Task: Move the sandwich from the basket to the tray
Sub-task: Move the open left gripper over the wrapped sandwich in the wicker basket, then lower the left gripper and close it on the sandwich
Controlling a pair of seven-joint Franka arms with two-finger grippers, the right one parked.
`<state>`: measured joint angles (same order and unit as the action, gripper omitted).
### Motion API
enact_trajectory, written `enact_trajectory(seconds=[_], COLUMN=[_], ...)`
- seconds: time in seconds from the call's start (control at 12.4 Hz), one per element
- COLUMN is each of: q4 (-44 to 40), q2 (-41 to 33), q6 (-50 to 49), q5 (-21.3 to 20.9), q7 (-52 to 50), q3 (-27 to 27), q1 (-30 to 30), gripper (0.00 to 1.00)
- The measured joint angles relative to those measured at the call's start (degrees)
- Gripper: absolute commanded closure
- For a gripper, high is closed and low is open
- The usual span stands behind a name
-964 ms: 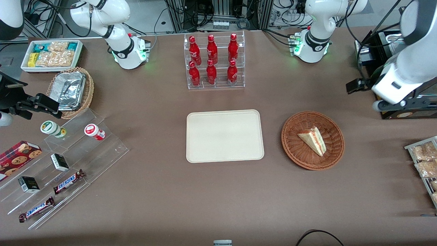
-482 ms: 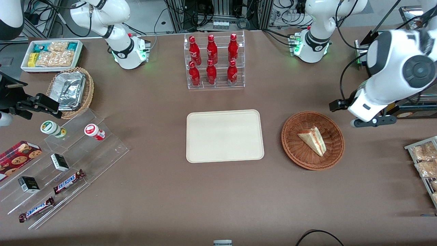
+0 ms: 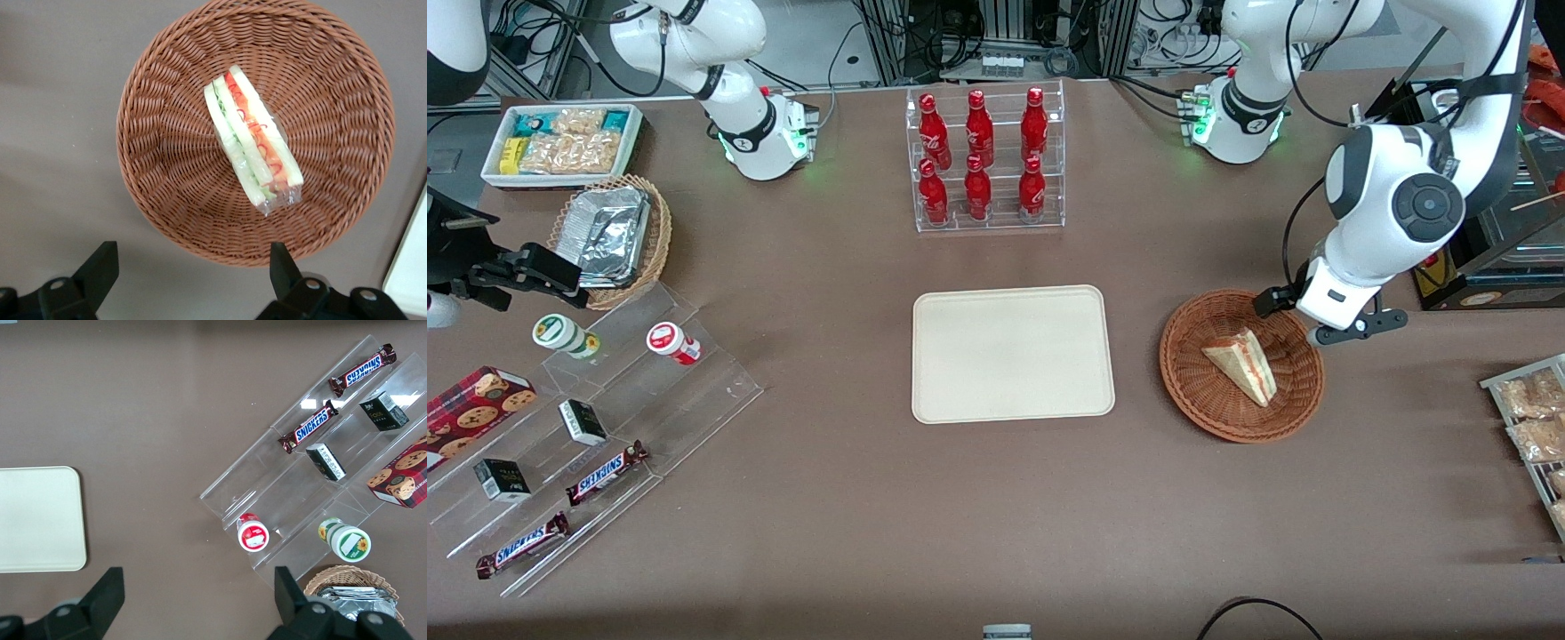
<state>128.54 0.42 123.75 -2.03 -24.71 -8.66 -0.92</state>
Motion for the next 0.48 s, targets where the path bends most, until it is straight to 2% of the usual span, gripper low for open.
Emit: enact_trajectory(seconds=[0.32, 0.48], q4=[0.5, 0.6], q2=[2.0, 3.9], q6=[5.6, 8.8], q5=[0.1, 0.1], q7=[-18.5, -23.2], q3=[-0.3, -0.3], q1=[2.5, 3.2], gripper=[0.00, 0.00])
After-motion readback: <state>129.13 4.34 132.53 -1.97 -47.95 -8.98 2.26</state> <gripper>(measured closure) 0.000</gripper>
